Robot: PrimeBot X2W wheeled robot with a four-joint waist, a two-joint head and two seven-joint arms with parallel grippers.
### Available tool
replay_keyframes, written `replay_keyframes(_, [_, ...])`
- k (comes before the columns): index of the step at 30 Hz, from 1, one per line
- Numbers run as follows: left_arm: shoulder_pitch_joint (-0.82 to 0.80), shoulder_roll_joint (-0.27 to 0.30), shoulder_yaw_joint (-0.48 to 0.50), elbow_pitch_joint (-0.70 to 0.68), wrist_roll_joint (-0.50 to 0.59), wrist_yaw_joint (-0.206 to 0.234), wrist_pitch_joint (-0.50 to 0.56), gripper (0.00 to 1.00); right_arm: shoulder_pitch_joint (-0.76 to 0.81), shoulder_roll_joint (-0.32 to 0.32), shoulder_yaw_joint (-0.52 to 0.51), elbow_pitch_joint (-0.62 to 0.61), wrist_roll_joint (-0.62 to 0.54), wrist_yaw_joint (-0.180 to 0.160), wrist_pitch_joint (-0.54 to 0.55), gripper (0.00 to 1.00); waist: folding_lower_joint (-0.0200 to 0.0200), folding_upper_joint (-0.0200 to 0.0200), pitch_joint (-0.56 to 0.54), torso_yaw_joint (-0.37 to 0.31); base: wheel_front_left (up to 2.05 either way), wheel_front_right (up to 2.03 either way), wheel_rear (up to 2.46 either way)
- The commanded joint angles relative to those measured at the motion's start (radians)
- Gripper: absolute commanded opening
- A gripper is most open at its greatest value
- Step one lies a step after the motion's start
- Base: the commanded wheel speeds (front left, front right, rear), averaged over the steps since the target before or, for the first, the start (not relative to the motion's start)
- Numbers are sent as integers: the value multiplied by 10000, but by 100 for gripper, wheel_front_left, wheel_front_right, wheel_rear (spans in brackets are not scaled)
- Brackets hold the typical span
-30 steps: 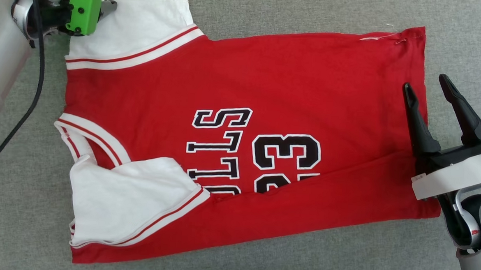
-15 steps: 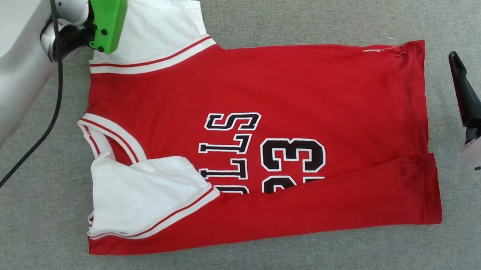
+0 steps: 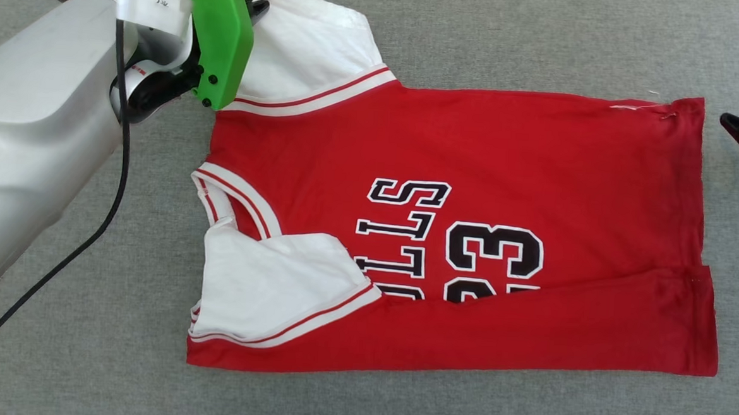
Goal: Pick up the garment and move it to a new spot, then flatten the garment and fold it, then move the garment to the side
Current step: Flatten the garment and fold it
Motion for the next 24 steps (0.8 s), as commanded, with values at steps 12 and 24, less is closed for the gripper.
replay_keyframes(12, [-186, -31, 77, -772, 277, 147, -355, 0, -1878, 645, 2192, 2725, -275, -7, 489, 100, 0, 0, 680, 636, 0, 0, 0])
replay_keyframes(24, [7, 211, 178, -805, 139, 226, -559, 0, -1796, 630, 2983, 3735, 772, -7, -629, 0, 0, 0, 495, 574, 0, 0, 0])
